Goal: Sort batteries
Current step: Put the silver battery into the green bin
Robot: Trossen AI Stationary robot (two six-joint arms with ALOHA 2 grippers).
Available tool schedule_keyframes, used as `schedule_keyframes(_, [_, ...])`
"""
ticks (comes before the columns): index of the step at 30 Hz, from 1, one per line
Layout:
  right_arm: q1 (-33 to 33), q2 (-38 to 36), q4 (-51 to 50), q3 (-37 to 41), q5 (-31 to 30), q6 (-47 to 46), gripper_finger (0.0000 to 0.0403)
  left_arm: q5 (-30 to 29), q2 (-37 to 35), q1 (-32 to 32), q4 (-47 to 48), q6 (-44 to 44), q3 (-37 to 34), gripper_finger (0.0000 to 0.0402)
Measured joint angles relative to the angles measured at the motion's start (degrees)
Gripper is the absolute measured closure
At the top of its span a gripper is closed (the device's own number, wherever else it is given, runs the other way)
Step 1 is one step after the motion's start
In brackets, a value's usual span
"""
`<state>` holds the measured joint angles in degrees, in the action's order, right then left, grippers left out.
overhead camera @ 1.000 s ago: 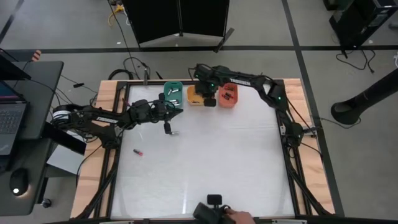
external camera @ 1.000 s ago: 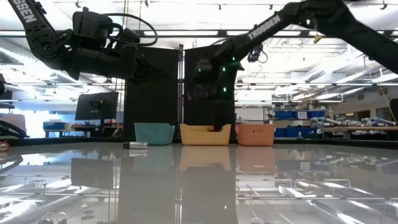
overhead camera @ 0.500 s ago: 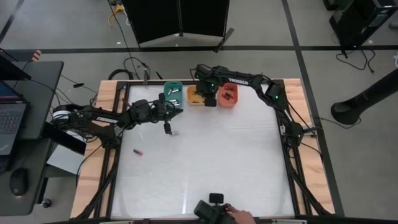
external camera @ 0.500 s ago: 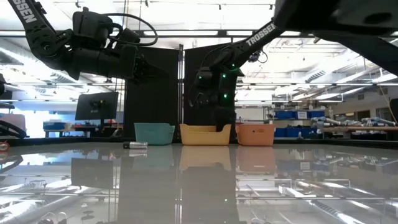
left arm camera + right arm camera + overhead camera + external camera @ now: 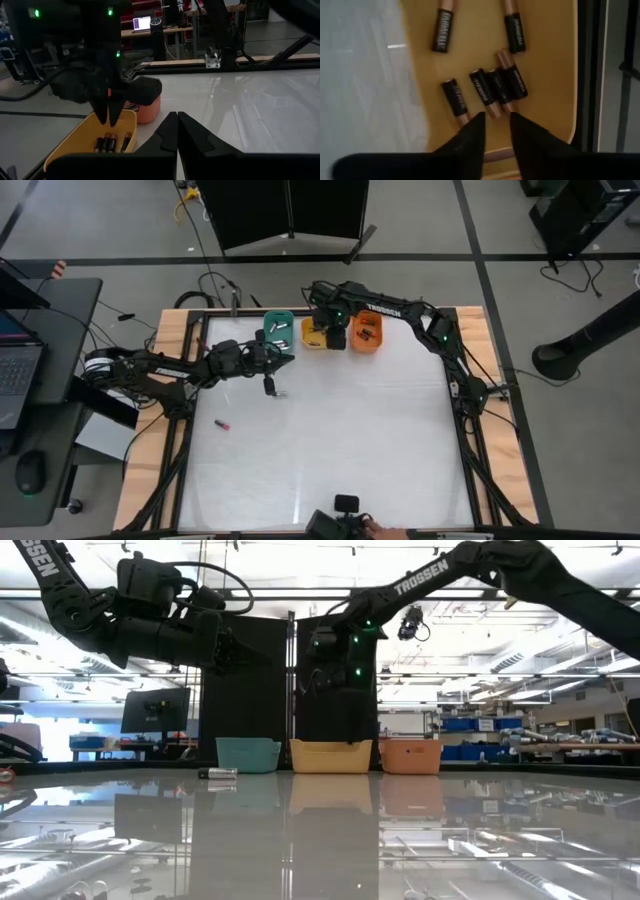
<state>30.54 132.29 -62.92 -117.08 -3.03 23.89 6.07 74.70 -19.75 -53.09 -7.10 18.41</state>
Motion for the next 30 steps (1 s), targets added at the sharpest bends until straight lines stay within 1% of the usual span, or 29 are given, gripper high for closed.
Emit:
schedule_keyframes(2, [-0.6, -0.8, -0.5, 0.0, 0.1, 0.7, 0.0333, 0.0, 0.0, 0.0, 0.1, -0.5, 0.0, 0.0390])
schedule_keyframes(4, [-1.0, -1.7, -0.4, 0.3, 1.4, 1.0, 0.0379, 0.0, 0.0, 0.0, 0.2, -1.5, 0.0, 0.0390])
schedule_keyframes(5, [-1.2, -2.4, -0.1, 1.1, 2.0, 1.0, 0.0389, 0.0, 0.0, 0.0, 0.2, -1.6, 0.0, 0.0390])
schedule_keyframes(9, [-2.2, -6.0, 3.3, 6.1, 3.0, 1.2, 0.0388, 0.3, 0.0, 0.0, 0.3, -1.6, 0.0, 0.0390])
schedule_keyframes(13, [-3.2, -12.7, 11.4, 14.9, 4.7, 1.0, 0.0395, 1.2, 0.0, 0.0, 0.4, -1.6, 0.0, 0.0390])
schedule_keyframes(15, [-3.8, -17.0, 16.6, 20.6, 5.9, -0.4, 0.0394, 1.8, 0.0, 0.0, 0.6, -1.6, 0.0, 0.0390])
schedule_keyframes(20, [-6.2, -28.7, 32.9, 37.9, 6.1, -4.2, 0.0397, 2.7, 0.0, 0.0, 0.2, -1.6, 0.0, 0.0390])
schedule_keyframes(23, [-7.8, -35.4, 42.8, 48.0, 6.2, -7.7, 0.0395, 2.8, 0.0, 0.0, 0.3, -0.1, 0.0, 0.0390])
schedule_keyframes(26, [-9.8, -41.0, 51.4, 57.1, 6.2, -11.3, 0.0394, 4.6, -0.1, 0.0, 1.9, 1.8, 1.0, 0.0390])
schedule_keyframes(30, [-13.3, -47.3, 61.8, 66.9, 6.2, -15.1, 0.0394, 6.6, -0.2, 0.8, 6.2, 3.2, 3.6, 0.0390])
